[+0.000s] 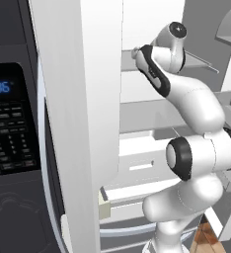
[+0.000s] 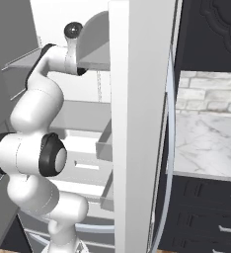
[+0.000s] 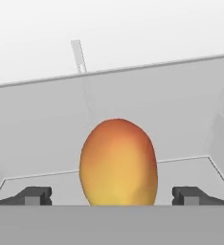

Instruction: Place the cold items (mango and lime) from the fridge in one tupperware on the dining counter. Place the warm items (hot dog and kebab skewer) in the stove area in another tupperware.

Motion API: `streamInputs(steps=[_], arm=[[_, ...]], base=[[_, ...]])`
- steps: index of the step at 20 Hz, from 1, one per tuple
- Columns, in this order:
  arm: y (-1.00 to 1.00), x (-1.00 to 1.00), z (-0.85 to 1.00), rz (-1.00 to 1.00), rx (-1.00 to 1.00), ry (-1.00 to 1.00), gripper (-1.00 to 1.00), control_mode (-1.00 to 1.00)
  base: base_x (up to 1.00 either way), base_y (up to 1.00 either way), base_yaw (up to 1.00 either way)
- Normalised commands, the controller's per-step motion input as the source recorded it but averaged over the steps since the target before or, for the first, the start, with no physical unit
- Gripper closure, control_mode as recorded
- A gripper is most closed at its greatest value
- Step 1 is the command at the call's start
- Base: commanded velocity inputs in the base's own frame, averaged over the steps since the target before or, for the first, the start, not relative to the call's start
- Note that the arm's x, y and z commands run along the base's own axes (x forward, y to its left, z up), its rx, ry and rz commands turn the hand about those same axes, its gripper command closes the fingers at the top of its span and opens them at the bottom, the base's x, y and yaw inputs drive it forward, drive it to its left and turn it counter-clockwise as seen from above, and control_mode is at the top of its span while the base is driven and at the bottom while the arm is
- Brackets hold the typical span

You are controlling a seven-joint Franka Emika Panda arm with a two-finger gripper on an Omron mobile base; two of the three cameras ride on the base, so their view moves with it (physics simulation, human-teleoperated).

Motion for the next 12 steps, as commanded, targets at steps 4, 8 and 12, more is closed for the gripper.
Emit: streamInputs(steps=[4, 8, 12], arm=[[-0.09, 0.20, 0.00, 0.00, 0.00, 0.07, -1.00, -1.00], [-0.03, 0.12, 0.00, 0.00, 0.00, 0.01, -1.00, -1.00], [0.00, 0.10, -0.05, 0.00, 0.00, 0.00, 1.00, -1.00]], base=[[0.00, 0.00, 0.00], [0.00, 0.00, 0.00], [0.00, 0.00, 0.00]])
